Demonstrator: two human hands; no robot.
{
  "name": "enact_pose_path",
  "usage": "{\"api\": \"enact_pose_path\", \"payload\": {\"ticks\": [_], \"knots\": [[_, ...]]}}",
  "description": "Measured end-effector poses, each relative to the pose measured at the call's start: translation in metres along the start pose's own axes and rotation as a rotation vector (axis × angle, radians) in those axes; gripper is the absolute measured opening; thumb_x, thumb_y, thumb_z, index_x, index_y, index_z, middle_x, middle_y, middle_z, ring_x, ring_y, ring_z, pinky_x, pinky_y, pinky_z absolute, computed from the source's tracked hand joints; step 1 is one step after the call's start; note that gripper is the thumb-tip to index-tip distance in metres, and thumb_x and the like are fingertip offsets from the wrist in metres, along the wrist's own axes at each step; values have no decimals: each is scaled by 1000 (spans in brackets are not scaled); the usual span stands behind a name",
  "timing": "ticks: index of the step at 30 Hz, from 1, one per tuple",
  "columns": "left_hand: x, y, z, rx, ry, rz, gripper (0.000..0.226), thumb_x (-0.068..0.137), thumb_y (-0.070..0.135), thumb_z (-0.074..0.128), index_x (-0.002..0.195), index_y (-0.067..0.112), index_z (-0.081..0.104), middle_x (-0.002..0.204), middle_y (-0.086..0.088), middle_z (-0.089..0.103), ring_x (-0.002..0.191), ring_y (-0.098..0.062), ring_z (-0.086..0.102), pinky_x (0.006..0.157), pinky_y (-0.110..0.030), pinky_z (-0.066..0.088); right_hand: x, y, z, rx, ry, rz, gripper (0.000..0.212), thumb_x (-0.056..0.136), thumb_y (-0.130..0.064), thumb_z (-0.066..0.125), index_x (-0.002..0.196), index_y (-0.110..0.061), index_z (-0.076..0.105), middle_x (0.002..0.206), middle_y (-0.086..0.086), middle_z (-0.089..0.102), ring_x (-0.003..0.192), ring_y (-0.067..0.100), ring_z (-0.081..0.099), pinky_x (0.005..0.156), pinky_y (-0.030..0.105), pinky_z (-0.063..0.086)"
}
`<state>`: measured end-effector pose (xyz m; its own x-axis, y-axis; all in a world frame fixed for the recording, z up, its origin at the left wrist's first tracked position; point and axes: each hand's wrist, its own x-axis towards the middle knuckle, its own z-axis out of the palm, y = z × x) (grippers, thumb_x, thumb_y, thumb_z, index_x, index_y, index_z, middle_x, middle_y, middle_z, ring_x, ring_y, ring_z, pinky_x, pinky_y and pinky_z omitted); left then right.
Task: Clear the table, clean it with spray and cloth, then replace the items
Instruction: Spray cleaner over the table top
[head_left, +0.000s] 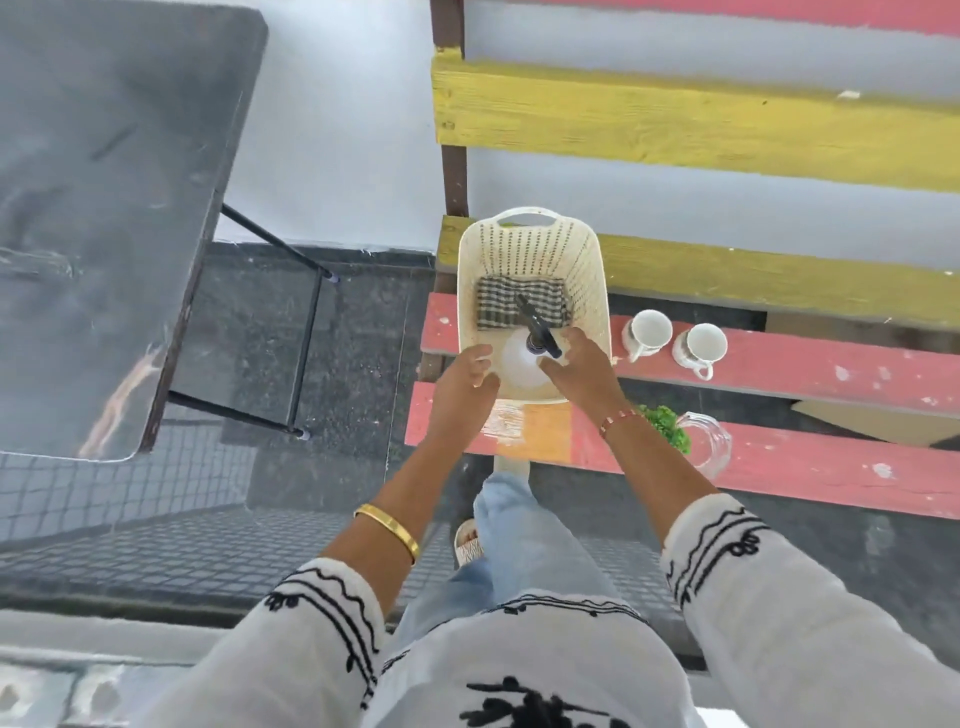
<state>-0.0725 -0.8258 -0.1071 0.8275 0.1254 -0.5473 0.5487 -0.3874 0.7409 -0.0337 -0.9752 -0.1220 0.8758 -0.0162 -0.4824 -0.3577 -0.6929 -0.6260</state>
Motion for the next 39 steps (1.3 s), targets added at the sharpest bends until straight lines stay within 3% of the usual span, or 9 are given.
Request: {"api": "enact_pose_path", "payload": {"ticks": [8, 14, 18, 23, 27, 31, 33, 35, 39], "knots": [[48, 33, -23, 20, -3, -70, 41, 90, 8, 48, 130, 16, 47, 130, -8, 57, 117, -20, 55, 90, -26, 42, 56, -19, 8, -155, -152, 4, 12, 89, -18, 54, 84, -10, 47, 64, -2, 45, 66, 22, 48, 49, 24, 30], [63, 38, -46, -21, 40, -66, 36, 90, 11, 48, 125, 16, 52, 120, -3, 61, 98, -13, 60, 78, -24, 44, 74, -45, 8, -153, -99, 80, 19, 88, -22, 49, 71, -14, 53, 69, 9, 61, 62, 27, 56, 63, 38, 52], [61, 27, -64, -40, 96, -42, 35, 90, 12, 48, 125, 10, 54, 119, -6, 64, 108, -21, 59, 93, -34, 48, 68, -95, 1, -157, 10, 46, 19, 85, -23, 49, 75, -11, 61, 68, 7, 63, 66, 30, 60, 61, 34, 49], [45, 22, -102, -129, 242, 8, 35, 93, 11, 45, 127, 11, 50, 107, 0, 62, 74, -5, 54, 53, -1, 39, 26, -172, -4, -110, 130, -46, 18, 75, -11, 50, 58, -16, 45, 55, 0, 48, 55, 23, 47, 49, 24, 30], [22, 16, -144, -276, 292, -31, 36, 95, 23, 43, 128, 11, 49, 117, -11, 63, 101, -27, 60, 74, -27, 44, -21, -236, -1, -30, 236, -153, 26, 75, -13, 52, 53, -18, 39, 50, -1, 42, 51, 22, 40, 47, 25, 26], [2, 8, -202, -606, 202, -69, 25, 96, 34, 41, 80, 20, 54, 75, -2, 53, 67, -16, 51, 72, -34, 42, -74, -304, 8, 135, 276, -313, 34, 76, -16, 59, 46, -16, 42, 29, -8, 41, 39, 13, 41, 49, 26, 30], [-9, 6, -224, -720, 95, -119, 33, 97, 42, 36, 94, 14, 53, 86, -3, 53, 77, -20, 54, 71, -32, 43, -95, -333, 12, 200, 275, -395, 39, 76, -16, 62, 45, -14, 39, 26, -8, 36, 39, 14, 36, 49, 27, 28], [-24, -4, -251, -848, 8, -107, 55, 94, 55, 30, 126, 14, 47, 111, -11, 53, 108, -31, 54, 88, -41, 45, -121, -364, 24, 248, 240, -475, 41, 77, -17, 63, 45, -15, 38, 26, -8, 31, 36, 10, 33, 44, 24, 26], [-48, -28, -310, -1267, -190, -57, 72, 86, 71, 24, 116, 14, 55, 105, -16, 65, 98, -33, 57, 92, -51, 46, -159, -413, 53, 355, 143, -576, 46, 76, -16, 67, 35, -17, 45, 25, -10, 32, 27, 5, 28, 33, 13, 23]]}}
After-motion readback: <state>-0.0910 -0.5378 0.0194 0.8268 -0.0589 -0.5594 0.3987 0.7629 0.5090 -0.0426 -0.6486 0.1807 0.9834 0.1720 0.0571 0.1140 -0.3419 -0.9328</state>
